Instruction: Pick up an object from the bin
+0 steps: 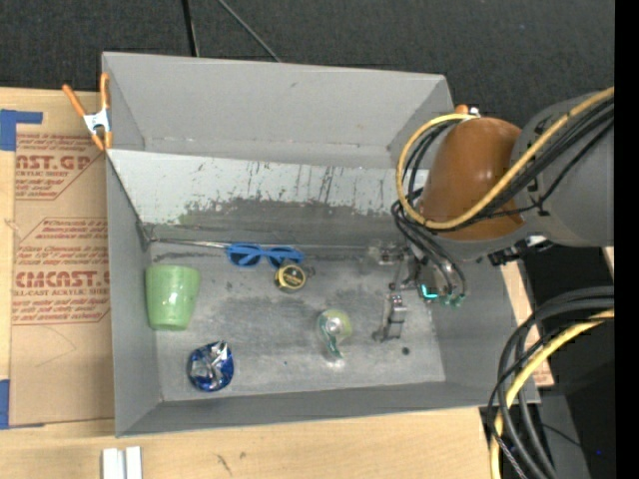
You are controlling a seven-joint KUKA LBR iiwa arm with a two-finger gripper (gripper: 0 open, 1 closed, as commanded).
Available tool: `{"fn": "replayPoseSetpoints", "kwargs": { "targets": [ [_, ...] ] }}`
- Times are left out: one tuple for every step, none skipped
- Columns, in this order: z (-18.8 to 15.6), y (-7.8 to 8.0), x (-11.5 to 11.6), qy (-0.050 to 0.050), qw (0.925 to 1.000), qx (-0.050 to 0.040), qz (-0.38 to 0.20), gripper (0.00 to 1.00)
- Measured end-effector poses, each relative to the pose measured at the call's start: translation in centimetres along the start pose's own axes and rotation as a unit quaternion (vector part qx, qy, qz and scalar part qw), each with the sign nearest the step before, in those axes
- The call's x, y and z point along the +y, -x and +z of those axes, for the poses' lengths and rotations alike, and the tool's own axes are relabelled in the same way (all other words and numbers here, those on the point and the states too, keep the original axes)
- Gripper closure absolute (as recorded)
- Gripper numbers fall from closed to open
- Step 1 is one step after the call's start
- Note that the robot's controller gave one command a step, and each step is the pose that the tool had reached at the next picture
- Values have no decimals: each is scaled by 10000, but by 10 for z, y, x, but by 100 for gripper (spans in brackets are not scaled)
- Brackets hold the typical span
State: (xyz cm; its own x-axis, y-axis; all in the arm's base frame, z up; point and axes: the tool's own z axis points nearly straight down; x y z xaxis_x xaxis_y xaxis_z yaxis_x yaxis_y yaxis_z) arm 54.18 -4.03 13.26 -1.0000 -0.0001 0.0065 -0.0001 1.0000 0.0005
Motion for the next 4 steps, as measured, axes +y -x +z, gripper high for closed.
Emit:
{"fn": "replayPoseSetpoints", "kwargs": {
  "targets": [
    [65,-15,27,5,9864,-13,-1643,0],
    [63,-14,26,-3,9866,-30,-1634,100],
    [63,-14,26,-3,9866,-32,-1634,0],
    [63,-50,46,-10,9210,-56,-3895,0]
  ]
}}
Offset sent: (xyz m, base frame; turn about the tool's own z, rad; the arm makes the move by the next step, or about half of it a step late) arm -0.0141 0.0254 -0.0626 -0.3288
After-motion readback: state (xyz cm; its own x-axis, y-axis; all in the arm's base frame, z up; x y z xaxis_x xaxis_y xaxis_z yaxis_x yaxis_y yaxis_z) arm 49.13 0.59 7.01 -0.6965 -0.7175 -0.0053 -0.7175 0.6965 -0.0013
